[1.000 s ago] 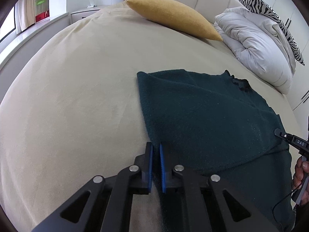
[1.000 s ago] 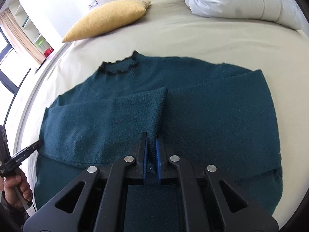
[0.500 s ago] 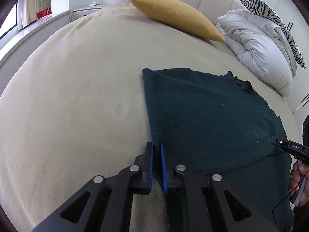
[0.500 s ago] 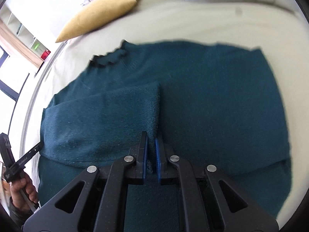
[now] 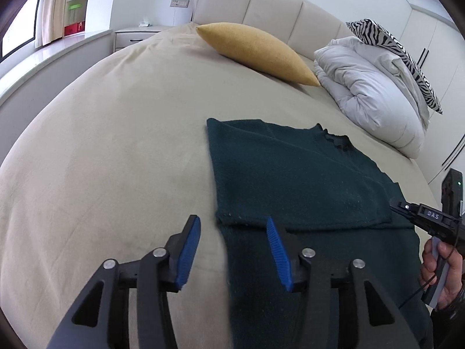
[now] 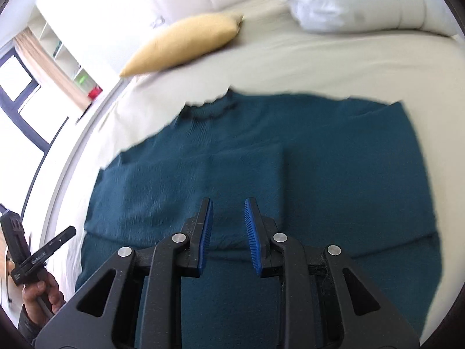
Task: Fold small clothes
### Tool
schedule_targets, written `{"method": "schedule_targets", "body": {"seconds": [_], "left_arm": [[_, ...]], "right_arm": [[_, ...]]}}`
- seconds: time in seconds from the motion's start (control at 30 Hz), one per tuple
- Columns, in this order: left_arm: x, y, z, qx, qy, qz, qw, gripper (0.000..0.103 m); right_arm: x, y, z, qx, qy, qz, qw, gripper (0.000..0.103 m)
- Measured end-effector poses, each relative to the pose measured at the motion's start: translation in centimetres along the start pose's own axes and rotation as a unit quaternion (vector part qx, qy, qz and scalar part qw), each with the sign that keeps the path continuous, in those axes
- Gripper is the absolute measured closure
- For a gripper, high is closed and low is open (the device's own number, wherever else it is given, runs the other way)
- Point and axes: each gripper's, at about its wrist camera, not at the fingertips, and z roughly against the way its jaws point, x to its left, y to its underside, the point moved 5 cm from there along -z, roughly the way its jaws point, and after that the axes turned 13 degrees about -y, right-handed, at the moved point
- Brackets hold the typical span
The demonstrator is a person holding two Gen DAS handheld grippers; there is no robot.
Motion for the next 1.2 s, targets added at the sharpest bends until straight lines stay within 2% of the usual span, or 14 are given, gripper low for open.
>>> {"method": "schedule_targets", "body": {"seconds": [0.03,0.07,0.13,0.17,0.2,0.23,0.33,0.4,0.57,0.7,0.83,1.07,1.2], "left_arm": [[0.0,0.7,0.2,0.005,-0.001,-0.009,0.9999,0.05],[0.1,1.2,0.3,0.012,-0.001,-0.011,0.9999,0.05],[1.0,2.4,1.4,0.019,0.004,-0.004,0.9998,0.05],[1.6,3.0,2.0,0.02,0.007,-0.001,0.9998,0.05],[2.1,3.6,2.7,0.023,0.011,0.002,0.9997,0.05],[2.6,4.3,3.3,0.027,0.015,0.008,0.9995,0.049],[3.6,6.6,5.5,0.041,0.041,0.023,0.998,0.044],[4.1,8.3,6.8,0.052,0.056,0.026,0.9967,0.04],[4.8,13.0,9.4,0.098,0.088,0.033,0.9908,0.039],[4.8,16.2,11.0,0.129,0.104,0.025,0.9859,0.038],[4.5,18.6,11.8,0.155,0.116,0.016,0.9809,0.039],[4.3,20.4,12.3,0.187,0.141,0.015,0.9721,0.042],[4.2,20.9,12.0,0.207,0.157,0.023,0.9655,0.049]], "right_arm": [[-0.8,0.6,-1.2,0.03,0.013,-0.007,0.999,0.066],[-1.3,0.8,-1.6,0.036,0.012,-0.01,0.999,0.067],[-1.8,0.8,-0.3,0.007,-0.002,-0.02,1.0,0.069],[-2.3,0.8,0.8,-0.004,0.016,-0.03,0.999,0.064],[-3.2,0.9,2.4,-0.018,0.063,-0.04,0.997,0.061],[-3.6,1.1,3.7,-0.031,0.073,-0.045,0.996,0.061],[-3.9,2.2,8.2,-0.068,0.023,-0.072,0.995,0.061],[-3.7,3.6,11.0,-0.081,0.014,-0.07,0.994,0.061],[-1.9,8.7,16.4,-0.074,-0.039,-0.058,0.995,0.061],[-1.7,13.4,19.6,-0.055,-0.051,-0.057,0.996,0.061],[-3.1,18.0,23.0,-0.05,-0.064,-0.099,0.992,0.061],[-6.3,22.9,26.7,-0.056,-0.064,-0.16,0.984,0.061],[-7.4,24.2,27.7,-0.049,-0.063,-0.174,0.982,0.061]]}}
